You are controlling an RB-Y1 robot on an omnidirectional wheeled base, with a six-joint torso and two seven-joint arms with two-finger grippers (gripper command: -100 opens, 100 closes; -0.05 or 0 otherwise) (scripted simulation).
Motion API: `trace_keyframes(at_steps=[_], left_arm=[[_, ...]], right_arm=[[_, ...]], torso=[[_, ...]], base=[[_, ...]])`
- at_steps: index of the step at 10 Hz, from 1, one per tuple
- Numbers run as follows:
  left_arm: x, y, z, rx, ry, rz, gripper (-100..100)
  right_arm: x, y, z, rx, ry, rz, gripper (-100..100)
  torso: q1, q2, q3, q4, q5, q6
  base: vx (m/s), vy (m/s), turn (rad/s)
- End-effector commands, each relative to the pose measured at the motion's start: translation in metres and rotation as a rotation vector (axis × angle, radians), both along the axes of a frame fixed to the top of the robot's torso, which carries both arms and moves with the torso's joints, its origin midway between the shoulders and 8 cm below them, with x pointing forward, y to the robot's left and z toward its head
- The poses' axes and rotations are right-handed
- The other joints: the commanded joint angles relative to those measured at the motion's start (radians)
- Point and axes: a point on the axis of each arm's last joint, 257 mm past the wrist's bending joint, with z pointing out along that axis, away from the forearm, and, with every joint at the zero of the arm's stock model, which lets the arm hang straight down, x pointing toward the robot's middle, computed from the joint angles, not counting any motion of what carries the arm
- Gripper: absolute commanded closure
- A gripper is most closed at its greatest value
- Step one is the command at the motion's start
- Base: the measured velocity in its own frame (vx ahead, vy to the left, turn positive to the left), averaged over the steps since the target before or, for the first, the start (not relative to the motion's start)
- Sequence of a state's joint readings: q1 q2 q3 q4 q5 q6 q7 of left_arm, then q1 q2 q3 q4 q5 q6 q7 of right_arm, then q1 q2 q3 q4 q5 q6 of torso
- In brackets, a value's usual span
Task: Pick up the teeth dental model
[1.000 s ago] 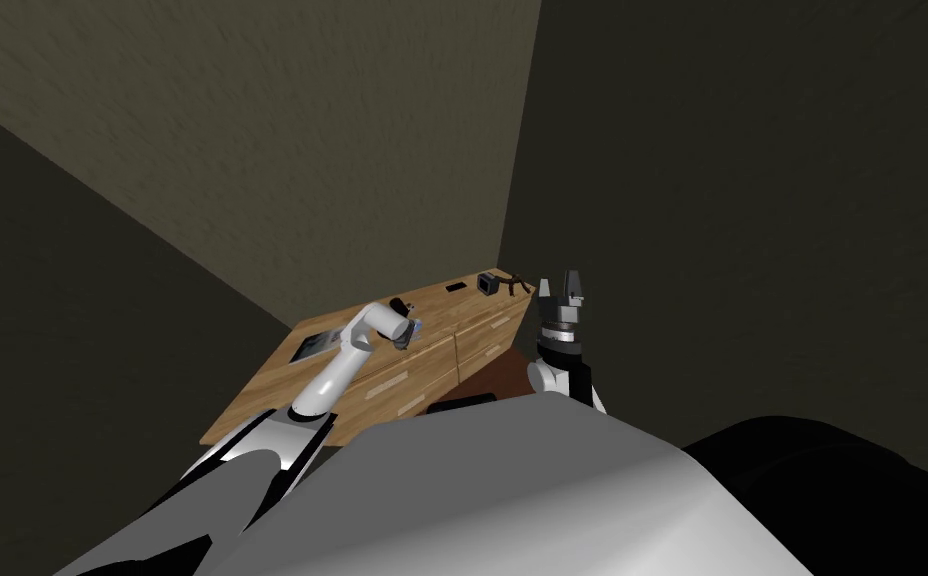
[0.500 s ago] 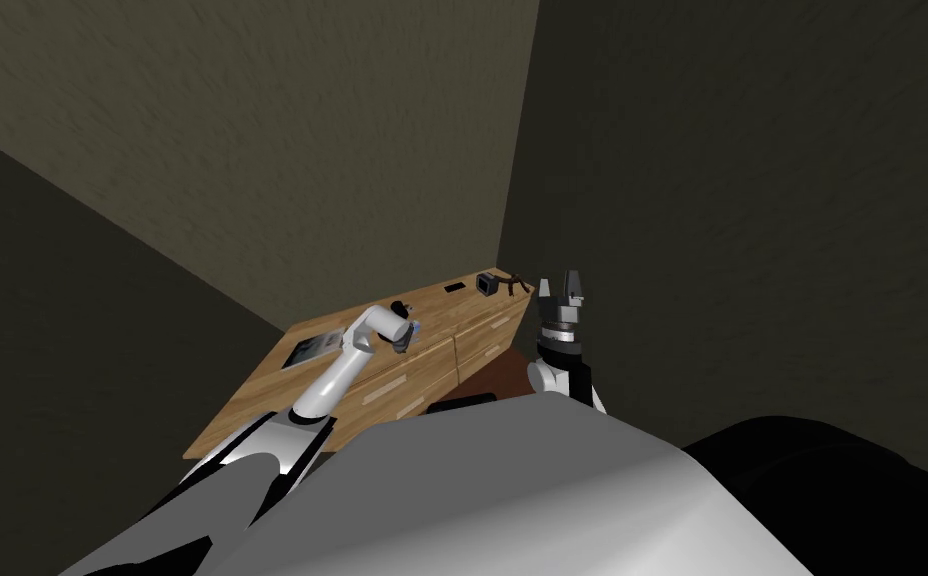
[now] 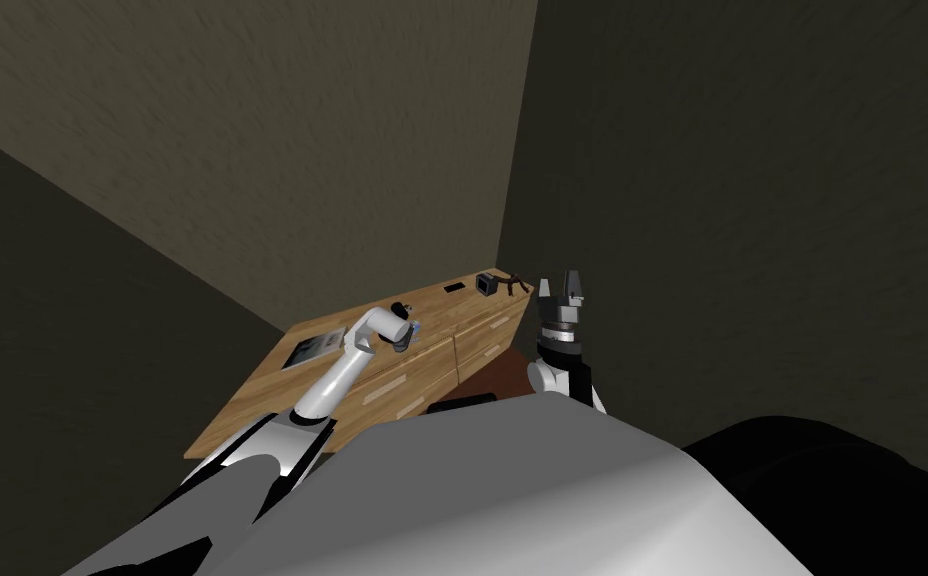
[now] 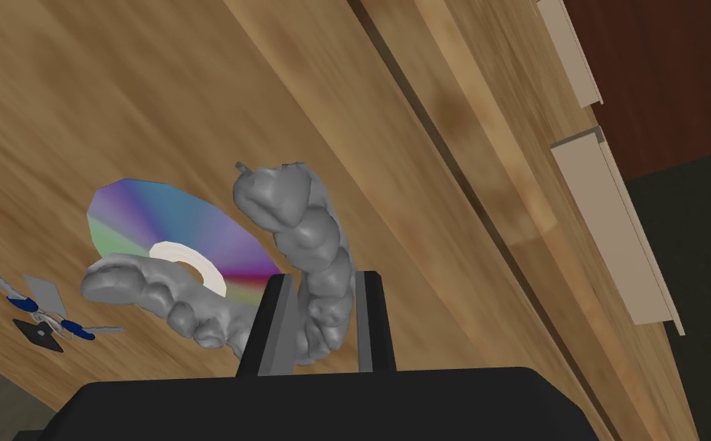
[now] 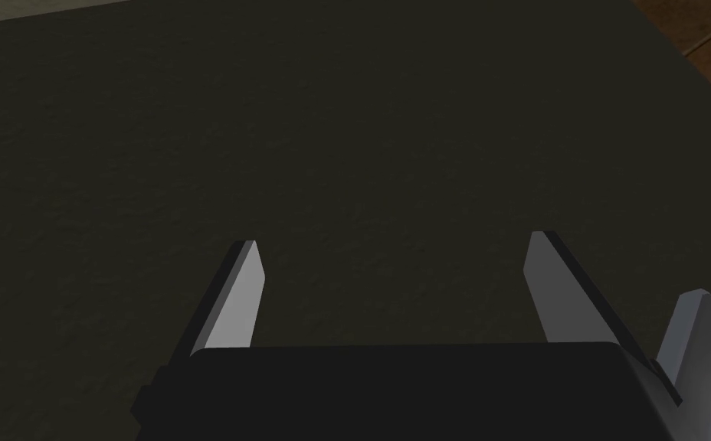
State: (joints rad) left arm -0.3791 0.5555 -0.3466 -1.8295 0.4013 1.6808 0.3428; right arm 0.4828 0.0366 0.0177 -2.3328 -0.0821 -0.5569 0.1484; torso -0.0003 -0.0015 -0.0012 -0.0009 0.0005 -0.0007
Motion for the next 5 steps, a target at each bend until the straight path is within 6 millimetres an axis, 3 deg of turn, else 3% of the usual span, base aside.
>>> trace_keyframes(at_steps=[1,3,4,5], left_arm=[[0.0000,0.0000,0.0000,0.000,0.000,0.000,100],[0.0004,0.0000,0.0004,0.000,-0.001,0.000,100],[0.0004,0.0000,0.0004,0.000,-0.001,0.000,0],[-0.0021,-0.0043,0.0090,0.000,0.000,-0.005,100]], right_arm=[[0.0000,0.0000,0.0000,0.000,0.000,0.000,0],[0.0000,0.0000,0.0000,0.000,0.000,0.000,0],[0.0000,0.0000,0.0000,0.000,0.000,0.000,0],[0.0000,0.0000,0.0000,0.000,0.000,0.000,0]], torso=[[0.000,0.000,0.000,0.000,0.000,0.000],[0.000,0.000,0.000,0.000,0.000,0.000],[0.000,0.000,0.000,0.000,0.000,0.000],[0.000,0.000,0.000,0.000,0.000,0.000]], base=[[0.000,0.000,0.000],[0.000,0.000,0.000],[0.000,0.000,0.000],[0.003,-0.001,0.035]])
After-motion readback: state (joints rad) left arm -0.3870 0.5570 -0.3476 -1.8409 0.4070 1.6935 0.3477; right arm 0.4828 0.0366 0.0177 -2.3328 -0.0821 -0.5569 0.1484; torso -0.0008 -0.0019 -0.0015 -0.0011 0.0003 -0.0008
